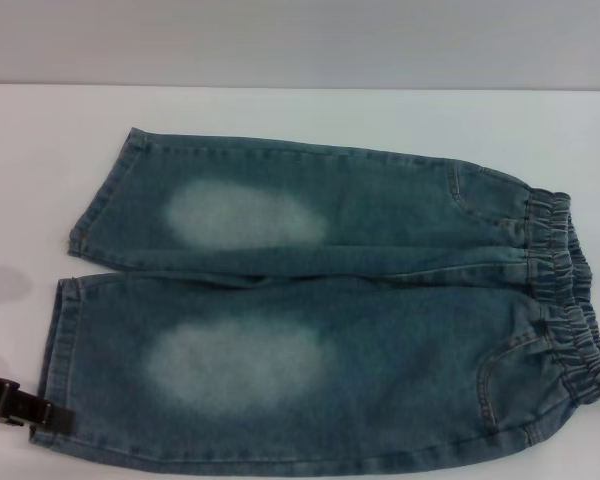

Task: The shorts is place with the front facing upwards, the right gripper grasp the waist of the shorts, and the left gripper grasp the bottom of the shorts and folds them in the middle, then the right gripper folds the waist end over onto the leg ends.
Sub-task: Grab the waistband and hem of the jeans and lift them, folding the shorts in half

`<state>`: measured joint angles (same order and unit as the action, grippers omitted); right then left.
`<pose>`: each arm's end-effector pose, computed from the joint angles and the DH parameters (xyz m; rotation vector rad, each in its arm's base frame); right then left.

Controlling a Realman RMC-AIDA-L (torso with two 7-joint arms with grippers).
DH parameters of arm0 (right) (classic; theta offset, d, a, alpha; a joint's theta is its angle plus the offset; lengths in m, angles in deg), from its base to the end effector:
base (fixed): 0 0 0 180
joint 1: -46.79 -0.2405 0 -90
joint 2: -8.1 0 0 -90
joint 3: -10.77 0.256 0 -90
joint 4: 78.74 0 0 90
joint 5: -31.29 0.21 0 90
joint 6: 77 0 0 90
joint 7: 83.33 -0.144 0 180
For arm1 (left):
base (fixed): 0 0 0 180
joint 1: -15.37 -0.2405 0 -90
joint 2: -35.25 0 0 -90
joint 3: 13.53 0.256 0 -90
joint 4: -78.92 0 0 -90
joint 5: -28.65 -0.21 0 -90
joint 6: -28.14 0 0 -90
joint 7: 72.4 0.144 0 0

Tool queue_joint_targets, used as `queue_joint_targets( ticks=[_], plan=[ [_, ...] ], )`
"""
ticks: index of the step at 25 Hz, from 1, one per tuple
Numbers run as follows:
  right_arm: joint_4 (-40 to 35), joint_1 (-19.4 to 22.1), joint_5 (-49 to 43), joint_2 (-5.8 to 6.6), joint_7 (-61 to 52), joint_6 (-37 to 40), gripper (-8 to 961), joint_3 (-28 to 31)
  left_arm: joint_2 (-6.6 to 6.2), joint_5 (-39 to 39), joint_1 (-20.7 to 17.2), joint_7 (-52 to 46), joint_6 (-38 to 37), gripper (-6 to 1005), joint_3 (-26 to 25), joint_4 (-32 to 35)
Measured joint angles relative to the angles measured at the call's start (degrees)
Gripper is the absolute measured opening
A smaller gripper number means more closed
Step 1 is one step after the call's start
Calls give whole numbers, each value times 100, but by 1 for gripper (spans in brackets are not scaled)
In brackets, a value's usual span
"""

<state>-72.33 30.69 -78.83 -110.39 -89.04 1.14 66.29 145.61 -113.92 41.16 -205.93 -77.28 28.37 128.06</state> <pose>0.4053 0.2592 0.0660 -1.0143 0.5828 0.5937 -0.3330 0.2735 0.0708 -2.4288 -1.9246 0.0874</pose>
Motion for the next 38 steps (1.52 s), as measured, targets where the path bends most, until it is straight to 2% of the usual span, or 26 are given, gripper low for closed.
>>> queue_joint_targets(
  ticks=[7, 11, 15, 18, 22, 26, 27, 31, 34, 38],
  plan=[
    [0, 23, 0, 2, -1, 0, 803, 12, 25, -36, 30, 33, 15, 173, -43, 10],
    [-74, 34, -1, 2, -203, 0, 802, 9, 42, -7, 57, -2, -12, 113, -70, 10],
    [-267, 26, -43, 38, -934, 61, 802, -43, 80, -7, 82, -5, -5, 53, -80, 11],
    [-401, 32, -240, 162, -1841, 136, 803, -200, 113, 8, 146, 16, -3, 38, -195, -11],
    [-711, 52, -700, 453, -3360, 593, 803, -825, 172, 17, 226, 44, -19, 38, -515, 22],
    [-1088, 13, -1066, 825, -4746, 1582, 803, -1721, 221, 128, 269, 203, 0, 38, -926, 8],
    [-1230, -34, -1107, 953, -5162, 1912, 803, -2061, 257, 245, 275, 290, 12, 38, -1044, -14],
    [-1864, -326, -1128, 1314, -6264, 3053, 803, -3234, 341, 513, 298, 399, 35, 38, -1116, -42],
    [-2520, -574, -1105, 1414, -6931, 3672, 802, -3971, 398, 642, 325, 415, 42, 38, -1117, -44],
    [-3473, -831, -1096, 1426, -7871, 3856, 802, -4898, 475, 745, 350, 479, 93, 38, -1123, -51]
  ],
)
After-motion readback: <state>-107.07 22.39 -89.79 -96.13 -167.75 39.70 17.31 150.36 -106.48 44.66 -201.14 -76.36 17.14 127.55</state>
